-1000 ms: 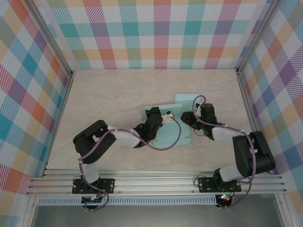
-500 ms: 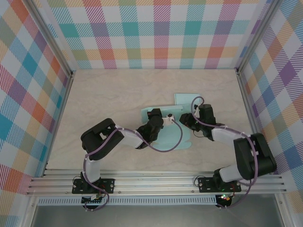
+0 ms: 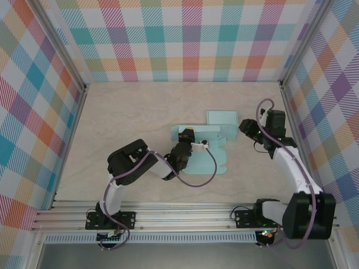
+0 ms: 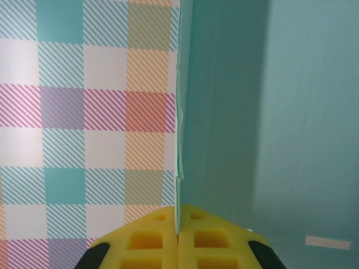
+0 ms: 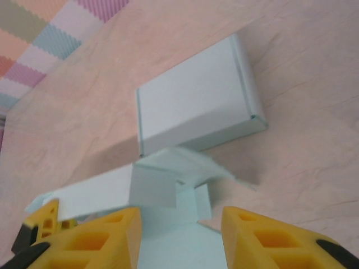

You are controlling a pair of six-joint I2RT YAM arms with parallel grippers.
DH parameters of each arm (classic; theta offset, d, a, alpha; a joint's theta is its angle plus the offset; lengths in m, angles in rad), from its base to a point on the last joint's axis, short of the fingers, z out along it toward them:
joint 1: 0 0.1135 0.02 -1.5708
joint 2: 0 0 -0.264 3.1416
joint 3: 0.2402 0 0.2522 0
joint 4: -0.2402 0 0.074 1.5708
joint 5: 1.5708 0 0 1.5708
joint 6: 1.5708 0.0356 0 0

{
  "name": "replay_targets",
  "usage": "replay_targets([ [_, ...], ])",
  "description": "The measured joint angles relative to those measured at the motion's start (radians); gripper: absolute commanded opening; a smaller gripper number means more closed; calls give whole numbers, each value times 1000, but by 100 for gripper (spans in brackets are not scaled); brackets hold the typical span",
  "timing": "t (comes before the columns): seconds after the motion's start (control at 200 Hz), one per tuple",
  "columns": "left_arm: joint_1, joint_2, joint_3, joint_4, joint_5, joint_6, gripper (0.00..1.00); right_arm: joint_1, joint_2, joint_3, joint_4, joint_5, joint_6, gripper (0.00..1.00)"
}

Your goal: Fold the paper box

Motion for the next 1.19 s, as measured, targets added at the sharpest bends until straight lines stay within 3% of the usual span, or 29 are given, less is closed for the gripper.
replay_targets([
  [0.225,0,3,3,48,36,58,0,-92,250,103,-3,-61,-43,33],
  [0.555,0,12,12,70,49,103,0,-97,485,127,89,-180,-89,29],
  [0.855,1,37,23,75,40,116,0,-22,486,58,192,-230,-88,30],
  [1.195,1,64,30,94,41,116,0,-8,362,-46,228,-254,-101,32],
])
